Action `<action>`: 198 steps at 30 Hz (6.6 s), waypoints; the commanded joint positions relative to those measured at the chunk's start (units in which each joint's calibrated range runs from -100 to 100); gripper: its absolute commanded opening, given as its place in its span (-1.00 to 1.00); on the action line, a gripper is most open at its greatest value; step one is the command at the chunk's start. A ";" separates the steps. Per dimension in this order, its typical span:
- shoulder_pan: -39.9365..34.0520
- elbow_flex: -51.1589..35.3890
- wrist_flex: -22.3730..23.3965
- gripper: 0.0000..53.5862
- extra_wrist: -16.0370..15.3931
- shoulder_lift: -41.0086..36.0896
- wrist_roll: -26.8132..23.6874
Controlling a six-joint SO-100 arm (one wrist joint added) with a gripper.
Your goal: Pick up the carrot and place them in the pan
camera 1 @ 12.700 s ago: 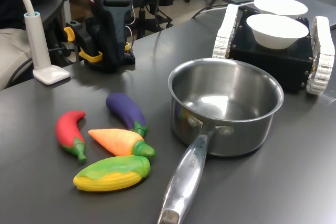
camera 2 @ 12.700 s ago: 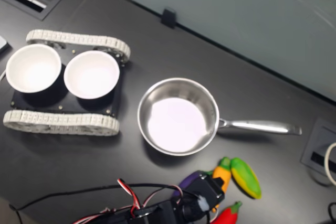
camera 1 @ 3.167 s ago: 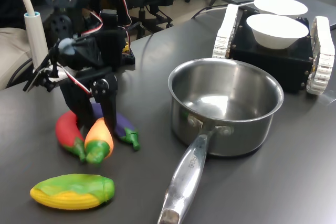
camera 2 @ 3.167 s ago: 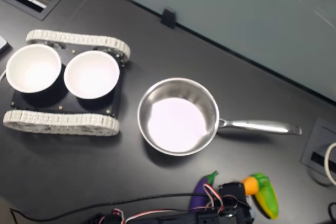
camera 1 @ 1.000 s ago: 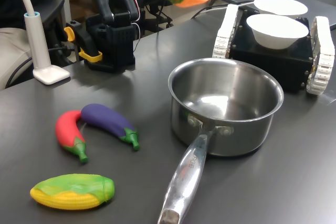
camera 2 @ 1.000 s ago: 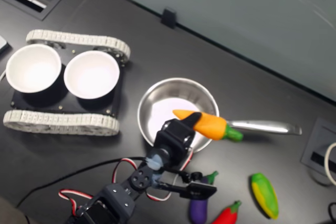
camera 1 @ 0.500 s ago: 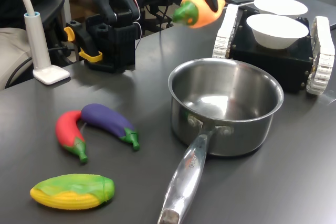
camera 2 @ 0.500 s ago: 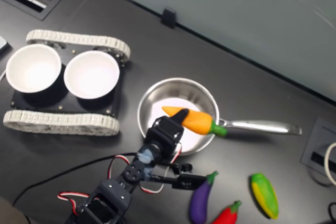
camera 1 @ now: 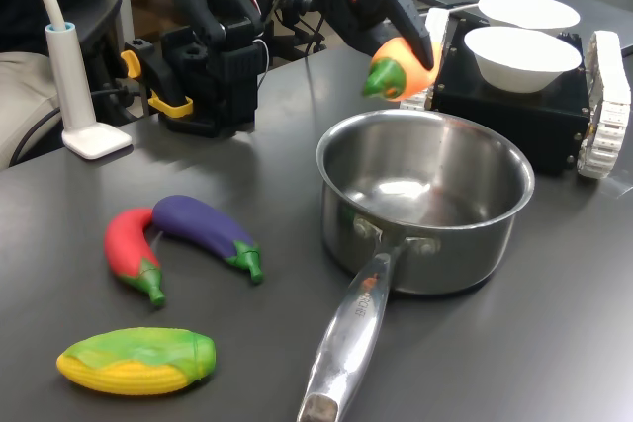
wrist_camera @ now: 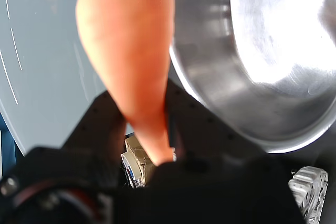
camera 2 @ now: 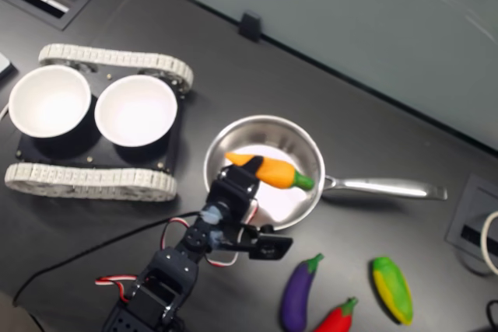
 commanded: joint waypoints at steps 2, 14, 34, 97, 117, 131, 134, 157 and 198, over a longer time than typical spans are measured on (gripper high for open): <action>-0.62 -0.05 -4.68 -1.00 1.00 -1.26 -0.15; -1.31 3.40 -5.28 -0.95 1.00 -1.77 0.83; -5.78 2.04 1.63 -0.15 1.00 -6.49 2.00; -6.01 13.58 0.69 -1.00 1.25 -27.92 1.17; -5.10 16.31 13.31 -1.00 1.17 -37.28 -0.68; -6.24 21.48 19.71 -1.00 1.17 -37.28 -0.73; -6.36 22.12 21.58 -1.00 1.08 -37.28 -1.07; -7.50 32.30 26.28 -1.00 1.00 -37.36 -0.98; -6.59 32.57 26.45 -1.00 1.08 -37.36 -1.76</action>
